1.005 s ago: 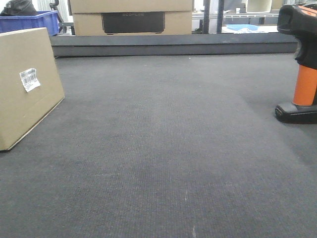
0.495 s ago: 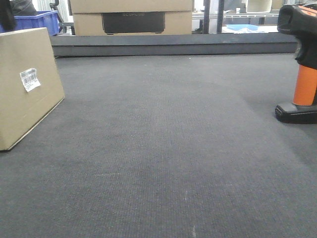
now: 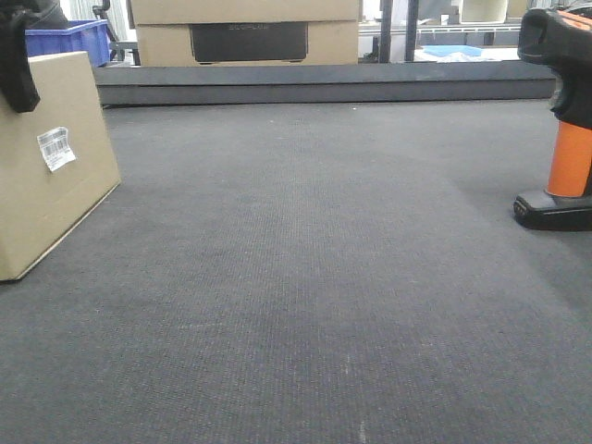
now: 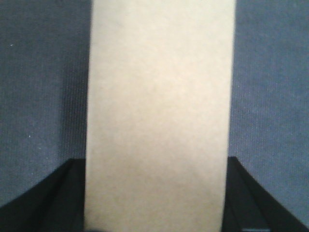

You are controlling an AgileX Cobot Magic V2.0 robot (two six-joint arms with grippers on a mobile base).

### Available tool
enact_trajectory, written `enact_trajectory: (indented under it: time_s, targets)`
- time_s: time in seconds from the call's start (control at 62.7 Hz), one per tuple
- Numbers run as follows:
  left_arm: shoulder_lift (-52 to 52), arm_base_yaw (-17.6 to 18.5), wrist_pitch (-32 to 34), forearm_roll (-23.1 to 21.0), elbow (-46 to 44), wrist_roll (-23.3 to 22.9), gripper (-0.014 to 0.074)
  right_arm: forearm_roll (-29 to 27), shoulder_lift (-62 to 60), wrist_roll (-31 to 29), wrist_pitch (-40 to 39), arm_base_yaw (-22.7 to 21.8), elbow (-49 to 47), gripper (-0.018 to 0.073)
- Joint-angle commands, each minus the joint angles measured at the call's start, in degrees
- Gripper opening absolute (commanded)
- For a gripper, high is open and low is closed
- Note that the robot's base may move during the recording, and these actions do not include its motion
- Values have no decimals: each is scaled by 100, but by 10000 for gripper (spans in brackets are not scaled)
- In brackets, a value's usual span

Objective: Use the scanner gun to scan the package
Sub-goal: 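Grasp the cardboard box with the left gripper and lift it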

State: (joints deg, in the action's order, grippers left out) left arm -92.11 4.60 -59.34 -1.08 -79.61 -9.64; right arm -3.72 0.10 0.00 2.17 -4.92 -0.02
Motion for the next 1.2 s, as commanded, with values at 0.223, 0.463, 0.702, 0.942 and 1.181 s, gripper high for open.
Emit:
enact_trajectory:
  time_s: [0.223, 0.463, 0.702, 0.942, 1.181]
  targets:
    - [-10, 44, 18, -205, -51, 50, -110, -12, -10, 0, -108, 4, 2, -168]
    - [251, 44, 18, -1277, -402, 50, -111, -12, -10, 0, -108, 4, 2, -168]
    - [416, 414, 688, -2235, -247, 1, -111, -12, -10, 0, -108, 4, 2, -168]
    - [416, 1019, 1462, -2374, 472, -335, -111, -12, -10, 0, -108, 4, 2, -168]
    - [416, 1061, 1574, -2580, 878, -386, -111, -12, -10, 0, -217, 4, 2, -168]
